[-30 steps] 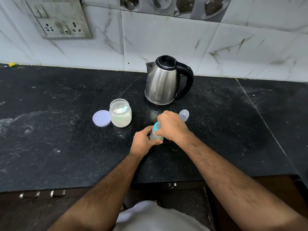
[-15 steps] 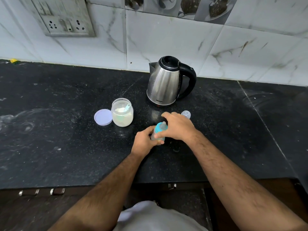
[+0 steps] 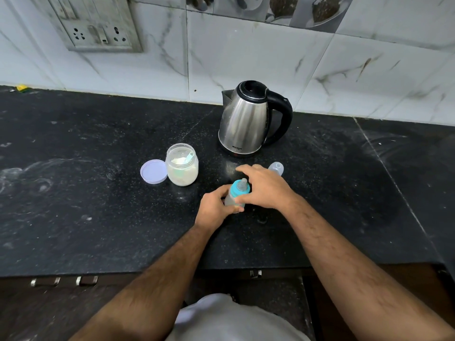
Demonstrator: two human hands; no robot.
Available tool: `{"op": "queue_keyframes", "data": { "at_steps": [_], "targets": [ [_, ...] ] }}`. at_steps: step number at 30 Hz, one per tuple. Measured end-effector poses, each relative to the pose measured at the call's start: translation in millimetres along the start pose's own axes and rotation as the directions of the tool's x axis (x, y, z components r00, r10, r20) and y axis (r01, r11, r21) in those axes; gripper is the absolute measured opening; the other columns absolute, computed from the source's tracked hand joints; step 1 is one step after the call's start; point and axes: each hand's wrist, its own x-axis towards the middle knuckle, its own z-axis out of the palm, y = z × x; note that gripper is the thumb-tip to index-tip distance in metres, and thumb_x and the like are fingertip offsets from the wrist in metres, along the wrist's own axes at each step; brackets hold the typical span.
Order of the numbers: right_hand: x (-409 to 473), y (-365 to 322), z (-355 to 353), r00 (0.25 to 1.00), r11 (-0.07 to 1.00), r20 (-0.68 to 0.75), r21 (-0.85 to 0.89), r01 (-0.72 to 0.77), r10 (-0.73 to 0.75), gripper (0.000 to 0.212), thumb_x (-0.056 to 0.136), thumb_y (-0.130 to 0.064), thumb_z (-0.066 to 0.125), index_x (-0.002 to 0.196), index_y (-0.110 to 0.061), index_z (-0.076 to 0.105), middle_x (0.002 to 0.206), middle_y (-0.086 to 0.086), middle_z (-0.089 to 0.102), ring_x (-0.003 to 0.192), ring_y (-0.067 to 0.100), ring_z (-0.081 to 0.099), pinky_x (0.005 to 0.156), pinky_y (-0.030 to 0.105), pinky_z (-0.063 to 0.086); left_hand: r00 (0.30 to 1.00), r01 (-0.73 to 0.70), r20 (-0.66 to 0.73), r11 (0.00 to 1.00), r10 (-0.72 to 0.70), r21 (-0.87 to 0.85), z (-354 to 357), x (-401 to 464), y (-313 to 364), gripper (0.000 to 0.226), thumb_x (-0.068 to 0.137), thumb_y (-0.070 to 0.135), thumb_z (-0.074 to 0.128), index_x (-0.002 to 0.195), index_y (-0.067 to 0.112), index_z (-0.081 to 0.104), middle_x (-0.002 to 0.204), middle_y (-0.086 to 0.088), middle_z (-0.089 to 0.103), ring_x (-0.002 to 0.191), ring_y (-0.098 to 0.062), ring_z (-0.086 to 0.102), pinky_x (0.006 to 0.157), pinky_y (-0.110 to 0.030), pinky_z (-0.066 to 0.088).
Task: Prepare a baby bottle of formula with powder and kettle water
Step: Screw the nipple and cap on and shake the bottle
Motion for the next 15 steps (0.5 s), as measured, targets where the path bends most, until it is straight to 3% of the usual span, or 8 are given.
{"op": "queue_keyframes", "data": {
  "at_steps": [2, 3, 5, 7, 9, 12, 14, 15],
  "targets": [
    [1, 7, -1, 0.996, 0.995, 0.061, 0.074, 0.068, -0.072, 0.058, 0.073, -0.034, 0.077, 0.127, -0.033, 0.057, 0.109, -0.009, 0.054, 0.100, 0.011, 0.057, 0.087, 0.035, 0.051, 1.000, 0.003, 0.004, 1.000, -0.003, 0.012, 0, 0, 0, 0.067, 0.063, 0.022, 0.092, 0.125, 0.024, 0.065, 0.112, 0.012, 0.072, 0.106, -0.001, 0.065, 0.100, -0.035, 0.052],
    [2, 9, 1, 0.997, 0.994, 0.030, 0.084, 0.069, -0.072, 0.047, 0.073, -0.034, 0.078, 0.117, -0.031, 0.063, 0.101, -0.011, 0.056, 0.095, 0.010, 0.057, 0.083, 0.035, 0.052, 1.000, 0.007, 0.007, 1.000, -0.007, 0.013, 0, 1, 0, 0.067, 0.063, 0.022, 0.092, 0.125, 0.024, 0.065, 0.112, 0.012, 0.072, 0.105, -0.001, 0.066, 0.100, -0.036, 0.053],
    [0, 6, 5, 0.998, 0.998, -0.069, 0.059, 0.013, -0.009, 0.038, 0.070, -0.050, 0.079, 0.094, -0.025, 0.063, 0.084, -0.012, 0.058, 0.084, 0.009, 0.057, 0.065, 0.028, 0.046, 1.000, 0.014, 0.013, 1.000, -0.014, 0.011, -1, 1, -2, 0.067, 0.063, 0.023, 0.092, 0.124, 0.026, 0.066, 0.110, 0.012, 0.073, 0.103, -0.003, 0.067, 0.098, -0.037, 0.054],
    [1, 2, 9, 0.989, 0.998, -0.131, -0.020, -0.066, 0.062, 0.052, 0.066, -0.068, 0.074, 0.085, -0.022, 0.057, 0.079, -0.010, 0.059, 0.078, 0.011, 0.057, 0.058, 0.028, 0.040, 1.000, 0.018, 0.018, 1.000, -0.018, 0.012, -1, 1, -1, 0.066, 0.063, 0.023, 0.091, 0.123, 0.027, 0.066, 0.108, 0.012, 0.074, 0.102, -0.004, 0.068, 0.097, -0.039, 0.054],
    [0, -1, 10, 0.989, 0.993, -0.138, -0.097, -0.063, 0.050, 0.062, 0.064, -0.074, 0.070, 0.096, -0.022, 0.059, 0.091, -0.008, 0.061, 0.084, 0.012, 0.058, 0.063, 0.030, 0.043, 1.000, 0.018, 0.016, 1.000, -0.018, 0.012, -1, 1, -1, 0.066, 0.063, 0.022, 0.091, 0.124, 0.026, 0.066, 0.106, 0.012, 0.074, 0.101, -0.003, 0.068, 0.097, -0.038, 0.054],
    [0, 4, 4, 1.000, 0.999, -0.003, -0.039, 0.029, -0.029, 0.072, 0.071, -0.048, 0.076, 0.135, -0.031, 0.049, 0.116, -0.007, 0.053, 0.103, 0.014, 0.057, 0.078, 0.034, 0.051, 1.000, 0.011, 0.011, 1.000, -0.011, 0.017, -1, 1, 0, 0.068, 0.062, 0.025, 0.092, 0.125, 0.026, 0.065, 0.109, 0.012, 0.073, 0.104, -0.002, 0.066, 0.098, -0.037, 0.053],
    [0, 9, 2, 0.997, 0.996, 0.027, 0.042, 0.077, -0.078, 0.060, 0.076, -0.031, 0.075, 0.132, -0.034, 0.055, 0.114, -0.009, 0.051, 0.102, 0.011, 0.057, 0.082, 0.034, 0.052, 1.000, 0.014, 0.013, 1.000, -0.015, 0.024, -1, 1, 0, 0.069, 0.061, 0.026, 0.093, 0.124, 0.026, 0.065, 0.110, 0.012, 0.073, 0.104, -0.002, 0.066, 0.098, -0.038, 0.053],
    [1, 9, 3, 0.998, 0.996, -0.002, 0.054, 0.068, -0.068, 0.049, 0.076, -0.034, 0.076, 0.122, -0.032, 0.062, 0.107, -0.010, 0.053, 0.096, 0.009, 0.056, 0.077, 0.030, 0.050, 1.000, 0.018, 0.015, 1.000, -0.019, 0.025, -1, 1, 0, 0.068, 0.062, 0.025, 0.092, 0.124, 0.025, 0.065, 0.110, 0.012, 0.073, 0.104, -0.002, 0.066, 0.098, -0.037, 0.053]
  ]
}}
